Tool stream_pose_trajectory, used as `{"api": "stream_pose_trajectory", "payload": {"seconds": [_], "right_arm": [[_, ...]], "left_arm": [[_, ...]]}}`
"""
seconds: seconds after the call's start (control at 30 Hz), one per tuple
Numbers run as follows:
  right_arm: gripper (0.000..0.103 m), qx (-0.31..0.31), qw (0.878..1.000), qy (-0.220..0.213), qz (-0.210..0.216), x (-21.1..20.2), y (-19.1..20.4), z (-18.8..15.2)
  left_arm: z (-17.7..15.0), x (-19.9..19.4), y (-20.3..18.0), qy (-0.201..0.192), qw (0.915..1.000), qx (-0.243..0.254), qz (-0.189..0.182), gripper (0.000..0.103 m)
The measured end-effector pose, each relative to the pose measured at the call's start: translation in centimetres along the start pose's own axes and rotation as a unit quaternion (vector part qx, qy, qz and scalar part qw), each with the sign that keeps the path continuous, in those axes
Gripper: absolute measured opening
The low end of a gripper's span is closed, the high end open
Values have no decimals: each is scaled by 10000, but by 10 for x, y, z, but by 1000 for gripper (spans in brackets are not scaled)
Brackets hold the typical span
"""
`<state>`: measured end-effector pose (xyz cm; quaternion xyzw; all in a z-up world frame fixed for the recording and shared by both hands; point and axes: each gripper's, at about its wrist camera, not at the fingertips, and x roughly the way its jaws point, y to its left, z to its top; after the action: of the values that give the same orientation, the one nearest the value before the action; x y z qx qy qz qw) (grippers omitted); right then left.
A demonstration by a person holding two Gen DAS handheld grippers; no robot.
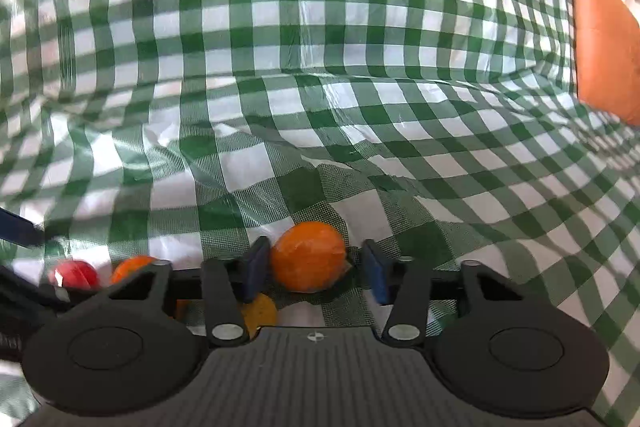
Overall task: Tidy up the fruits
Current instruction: 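Grasp a red wrapped apple with the left tool while the right tool grasps a tangerine, then carry the red apple and tangerine to the blue plate and release both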
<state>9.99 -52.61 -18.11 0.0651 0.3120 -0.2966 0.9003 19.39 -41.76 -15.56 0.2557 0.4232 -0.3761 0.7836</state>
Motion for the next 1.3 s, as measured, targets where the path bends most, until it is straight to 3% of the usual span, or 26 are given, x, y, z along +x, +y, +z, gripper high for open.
{"api": "stream_pose_trajectory", "payload": {"seconds": [0.13,0.3,0.4,0.53,0.67,0.87,1.1,1.3], "right_arm": [[41,593,9979,-276,8,-8,-17,3],[41,1237,9833,-1162,-663,-36,-47,4],[41,1573,9770,-1110,-917,-52,-65,0],[41,1643,9765,-1171,-764,-96,-65,4],[41,1547,9802,-1230,-144,-163,-50,5],[41,872,9842,-834,1293,-265,11,-17],[41,103,9609,-343,2746,-359,96,-44],[41,-653,9467,-176,3150,-409,145,-59]], "left_arm": [[-1,-19,0,-116,9999,-95,12,32],[-15,-64,19,-160,9983,-502,252,32],[-34,-105,31,-155,9961,-746,435,32],[-67,-169,44,-250,9940,-794,711,32],[-112,-227,49,-267,9913,-968,856,32],[-192,-290,52,104,9860,-1300,1036,32],[-278,-341,58,225,9756,-1758,1296,32],[-318,-373,61,-140,9699,-2000,1385,32]]}}
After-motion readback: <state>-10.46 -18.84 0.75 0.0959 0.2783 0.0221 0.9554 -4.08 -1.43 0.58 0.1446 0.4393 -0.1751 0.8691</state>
